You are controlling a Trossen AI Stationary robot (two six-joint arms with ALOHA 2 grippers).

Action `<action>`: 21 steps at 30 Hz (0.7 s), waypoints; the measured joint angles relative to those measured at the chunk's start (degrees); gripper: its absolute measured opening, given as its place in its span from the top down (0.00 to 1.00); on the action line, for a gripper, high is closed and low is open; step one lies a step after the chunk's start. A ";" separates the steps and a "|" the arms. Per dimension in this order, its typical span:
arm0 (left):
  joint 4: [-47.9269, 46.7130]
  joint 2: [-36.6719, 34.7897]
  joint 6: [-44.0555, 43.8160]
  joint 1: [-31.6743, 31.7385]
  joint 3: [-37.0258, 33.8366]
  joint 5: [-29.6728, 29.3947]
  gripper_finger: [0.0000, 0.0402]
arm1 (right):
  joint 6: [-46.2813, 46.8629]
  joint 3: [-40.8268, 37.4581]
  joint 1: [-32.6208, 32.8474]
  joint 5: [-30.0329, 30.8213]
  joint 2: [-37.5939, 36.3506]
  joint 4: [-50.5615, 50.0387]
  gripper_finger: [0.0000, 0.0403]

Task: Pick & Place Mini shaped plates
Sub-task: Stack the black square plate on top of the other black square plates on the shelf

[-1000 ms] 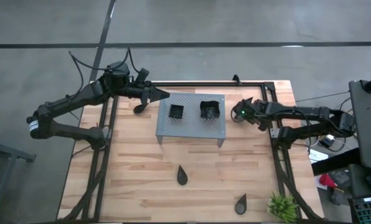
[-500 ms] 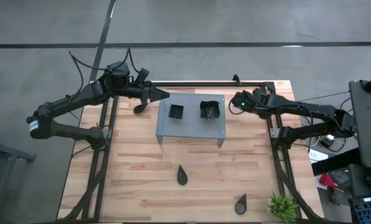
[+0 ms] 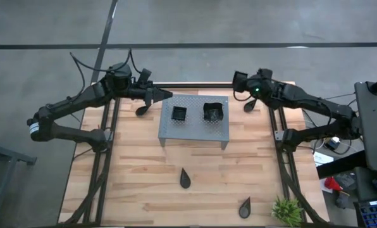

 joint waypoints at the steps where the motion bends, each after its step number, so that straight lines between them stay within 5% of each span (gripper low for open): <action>1: 0.00 0.00 0.18 0.02 0.00 -0.95 0.74 | -1.74 1.34 0.53 0.13 0.00 1.11 0.98; 8: 1.26 1.14 2.78 0.02 0.00 -7.12 0.74 | -7.02 8.53 6.81 0.67 1.84 6.61 0.98; 21: 10.01 4.26 10.19 0.00 0.00 -14.92 0.74 | -11.05 24.22 17.12 6.09 18.06 8.95 0.98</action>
